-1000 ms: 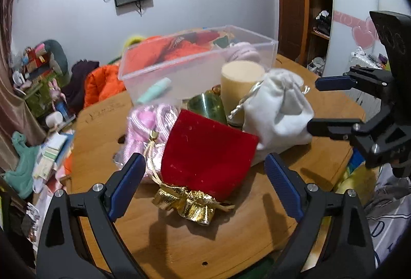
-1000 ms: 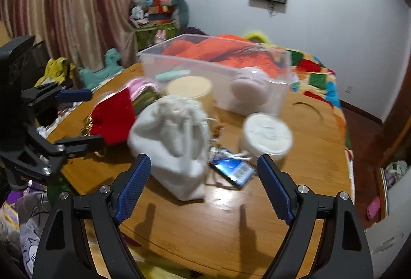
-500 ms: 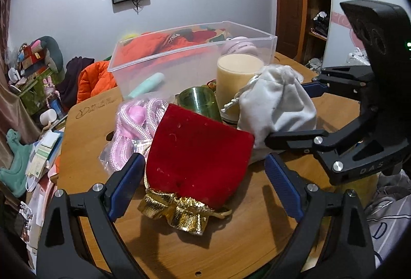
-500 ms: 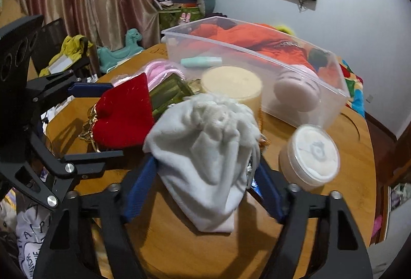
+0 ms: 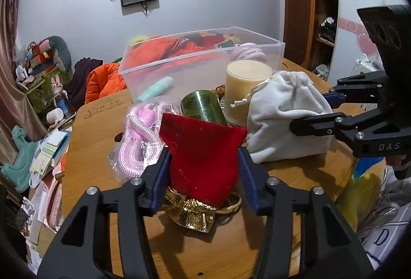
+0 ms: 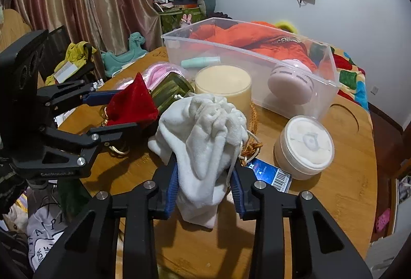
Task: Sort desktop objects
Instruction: 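Grasp the red velvet pouch with the left tool while the right tool grasps the white drawstring pouch, then carry the red pouch with the left tool while the right tool carries the white pouch to the box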
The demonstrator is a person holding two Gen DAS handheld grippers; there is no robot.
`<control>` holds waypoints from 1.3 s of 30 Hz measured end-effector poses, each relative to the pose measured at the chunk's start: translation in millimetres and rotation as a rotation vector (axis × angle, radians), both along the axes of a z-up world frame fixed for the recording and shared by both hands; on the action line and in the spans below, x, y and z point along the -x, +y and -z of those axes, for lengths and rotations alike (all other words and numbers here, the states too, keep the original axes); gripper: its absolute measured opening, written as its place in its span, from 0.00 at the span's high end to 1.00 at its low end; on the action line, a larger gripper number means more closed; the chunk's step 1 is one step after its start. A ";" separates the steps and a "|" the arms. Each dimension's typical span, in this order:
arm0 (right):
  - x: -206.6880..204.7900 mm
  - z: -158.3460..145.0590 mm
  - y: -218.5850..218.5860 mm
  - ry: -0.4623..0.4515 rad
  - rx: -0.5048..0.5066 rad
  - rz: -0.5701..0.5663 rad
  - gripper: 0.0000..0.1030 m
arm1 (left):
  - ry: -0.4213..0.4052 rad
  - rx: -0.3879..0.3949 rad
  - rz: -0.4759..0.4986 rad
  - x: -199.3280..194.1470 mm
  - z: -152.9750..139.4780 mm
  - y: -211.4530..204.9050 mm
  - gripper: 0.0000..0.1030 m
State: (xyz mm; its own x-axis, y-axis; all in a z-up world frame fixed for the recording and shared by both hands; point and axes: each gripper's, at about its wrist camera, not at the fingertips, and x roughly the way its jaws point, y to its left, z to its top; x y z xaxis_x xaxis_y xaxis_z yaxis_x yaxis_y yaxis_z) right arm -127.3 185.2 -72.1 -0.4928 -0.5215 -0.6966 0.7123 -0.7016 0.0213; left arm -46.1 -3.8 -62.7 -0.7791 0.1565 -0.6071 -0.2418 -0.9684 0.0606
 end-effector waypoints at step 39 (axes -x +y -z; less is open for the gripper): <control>-1.6 -84.9 49.4 0.165 0.190 0.133 0.71 | 0.134 -0.189 -0.107 -9.9 -64.3 -27.2 0.86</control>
State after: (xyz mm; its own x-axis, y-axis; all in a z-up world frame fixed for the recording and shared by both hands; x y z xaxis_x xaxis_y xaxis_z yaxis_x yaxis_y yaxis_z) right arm -125.7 234.6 12.9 -0.6644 -0.5583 -0.4969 0.6189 -0.7837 0.0529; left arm -36.2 -30.9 1.6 -0.8688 0.1693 -0.4653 -0.1390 -0.9853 -0.0990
